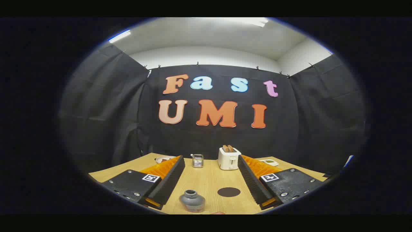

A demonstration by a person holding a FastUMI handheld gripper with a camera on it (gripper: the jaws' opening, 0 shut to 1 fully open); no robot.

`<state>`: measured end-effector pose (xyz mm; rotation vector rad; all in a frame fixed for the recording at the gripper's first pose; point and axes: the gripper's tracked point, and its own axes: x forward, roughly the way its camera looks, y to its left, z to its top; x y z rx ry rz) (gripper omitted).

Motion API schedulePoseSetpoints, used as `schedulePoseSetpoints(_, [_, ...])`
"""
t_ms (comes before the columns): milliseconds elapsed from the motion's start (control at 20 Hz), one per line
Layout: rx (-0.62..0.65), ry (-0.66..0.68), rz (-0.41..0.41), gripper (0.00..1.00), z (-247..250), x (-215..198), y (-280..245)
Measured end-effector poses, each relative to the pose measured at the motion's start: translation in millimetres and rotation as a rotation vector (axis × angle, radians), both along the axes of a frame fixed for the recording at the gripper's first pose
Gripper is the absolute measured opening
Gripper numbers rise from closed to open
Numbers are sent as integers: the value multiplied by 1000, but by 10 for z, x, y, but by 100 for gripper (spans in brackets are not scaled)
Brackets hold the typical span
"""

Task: Take the bottle from table, then pour the juice into the cup, finally place the bottle on the coaster

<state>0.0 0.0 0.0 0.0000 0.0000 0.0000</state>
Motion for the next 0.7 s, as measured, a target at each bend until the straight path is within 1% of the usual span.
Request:
schedulePoseSetpoints(150, [14, -27, 45, 97, 161, -65, 284])
schedulePoseSetpoints(300, [19, -53, 58, 98, 274, -140, 349])
schedulePoseSetpoints(500, [-7, -78, 60, 97, 370, -191, 396])
schedulePoseSetpoints(600, [-16, -74, 34, 97, 375, -187, 320])
schedulePoseSetpoints(700, [-15, -73, 25, 97, 377, -194, 307])
